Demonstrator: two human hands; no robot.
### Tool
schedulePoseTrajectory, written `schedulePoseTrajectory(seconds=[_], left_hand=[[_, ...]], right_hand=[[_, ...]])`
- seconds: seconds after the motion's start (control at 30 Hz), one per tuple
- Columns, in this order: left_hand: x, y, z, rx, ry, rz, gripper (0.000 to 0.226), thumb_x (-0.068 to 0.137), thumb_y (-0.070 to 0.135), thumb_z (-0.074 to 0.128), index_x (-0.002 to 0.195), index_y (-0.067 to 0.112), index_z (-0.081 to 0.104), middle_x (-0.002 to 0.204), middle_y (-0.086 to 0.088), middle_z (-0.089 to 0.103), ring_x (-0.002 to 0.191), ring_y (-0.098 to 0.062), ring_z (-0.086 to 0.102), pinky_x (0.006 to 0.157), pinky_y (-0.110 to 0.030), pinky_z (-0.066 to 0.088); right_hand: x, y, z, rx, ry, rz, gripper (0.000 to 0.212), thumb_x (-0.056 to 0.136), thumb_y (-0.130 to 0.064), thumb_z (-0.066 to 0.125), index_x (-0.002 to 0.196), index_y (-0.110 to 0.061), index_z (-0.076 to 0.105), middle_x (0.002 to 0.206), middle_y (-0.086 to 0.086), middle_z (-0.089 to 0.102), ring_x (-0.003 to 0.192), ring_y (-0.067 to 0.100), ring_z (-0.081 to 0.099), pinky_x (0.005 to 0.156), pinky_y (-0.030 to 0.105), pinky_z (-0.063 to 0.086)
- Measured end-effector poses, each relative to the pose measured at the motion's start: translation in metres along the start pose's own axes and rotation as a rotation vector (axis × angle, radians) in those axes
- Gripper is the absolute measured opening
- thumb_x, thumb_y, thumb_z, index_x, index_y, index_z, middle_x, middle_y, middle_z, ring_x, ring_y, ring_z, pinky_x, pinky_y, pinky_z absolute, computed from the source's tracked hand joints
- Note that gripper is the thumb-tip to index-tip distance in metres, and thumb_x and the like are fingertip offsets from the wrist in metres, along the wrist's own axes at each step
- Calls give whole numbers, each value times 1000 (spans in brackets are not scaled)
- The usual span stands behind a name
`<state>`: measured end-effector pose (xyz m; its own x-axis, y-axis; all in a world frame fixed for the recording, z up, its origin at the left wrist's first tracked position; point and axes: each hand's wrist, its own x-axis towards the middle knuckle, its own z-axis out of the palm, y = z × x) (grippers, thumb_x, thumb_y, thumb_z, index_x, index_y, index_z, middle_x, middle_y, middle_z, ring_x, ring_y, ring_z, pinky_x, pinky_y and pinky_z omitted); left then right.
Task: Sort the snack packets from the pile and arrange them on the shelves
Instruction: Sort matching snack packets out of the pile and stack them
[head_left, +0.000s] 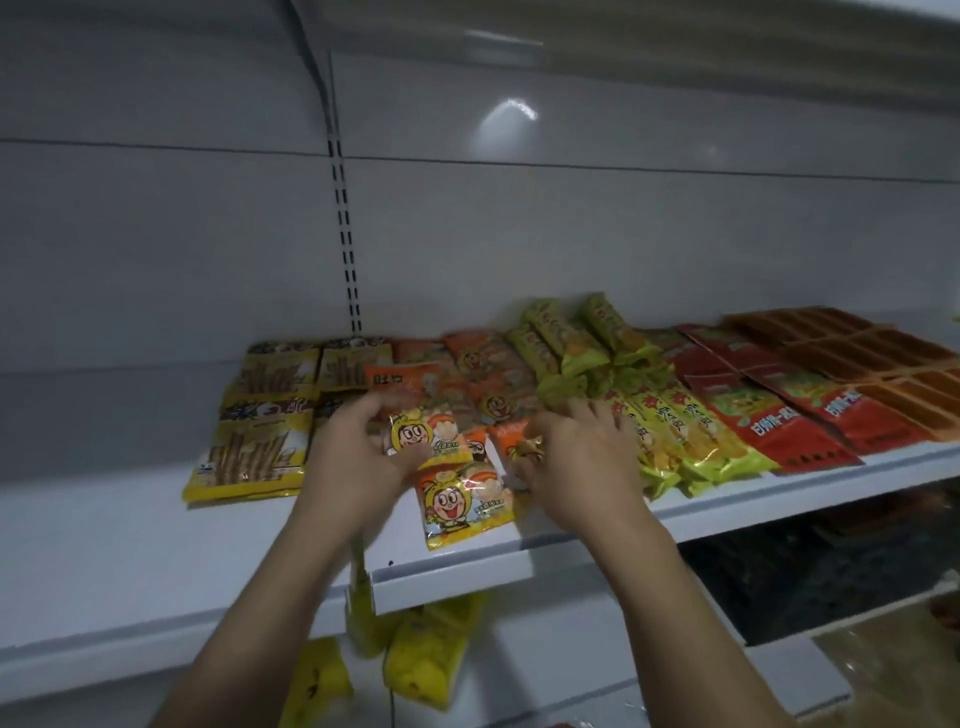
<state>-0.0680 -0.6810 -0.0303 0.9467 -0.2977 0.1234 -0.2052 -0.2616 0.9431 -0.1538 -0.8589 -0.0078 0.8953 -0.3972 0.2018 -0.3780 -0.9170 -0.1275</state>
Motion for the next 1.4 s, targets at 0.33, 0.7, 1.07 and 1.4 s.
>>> schedulePoseTrajectory(seconds=[0.33, 0.7, 1.07, 1.4], left_hand=[[-9, -5, 18, 41, 56, -31, 39, 82, 16, 79, 108, 39, 62, 103, -7, 69, 77, -16, 72, 63, -34, 61], [-3, 11, 8, 93, 63, 14, 38, 81, 10, 79, 106, 33, 62, 87, 1, 71, 72, -6, 69, 61, -26, 57], [58, 40, -18, 83, 48, 120, 46, 73, 14, 85, 108, 34, 64, 107, 11, 70, 96, -12, 68, 81, -33, 59], [124, 33, -58, 617, -76, 190, 48, 93, 26, 66, 139, 28, 51, 141, 2, 51, 119, -21, 56, 91, -29, 47]], right_hand=[[-6, 8, 19, 104, -91, -150, 30, 98, -36, 41, 120, -27, 61, 125, 2, 59, 118, 27, 47, 101, 37, 35], [-2, 3, 11, 123, -72, -157, 56, 91, -66, 45, 137, -35, 51, 140, 0, 50, 130, 25, 39, 107, 40, 28], [87, -41, -11, 950, -71, -234, 47, 88, -25, 70, 132, -35, 57, 118, -1, 65, 77, 4, 61, 61, 17, 48], [189, -55, 28, 872, -114, -16, 33, 86, 2, 67, 114, -16, 70, 117, 8, 68, 100, 22, 66, 71, 24, 53]])
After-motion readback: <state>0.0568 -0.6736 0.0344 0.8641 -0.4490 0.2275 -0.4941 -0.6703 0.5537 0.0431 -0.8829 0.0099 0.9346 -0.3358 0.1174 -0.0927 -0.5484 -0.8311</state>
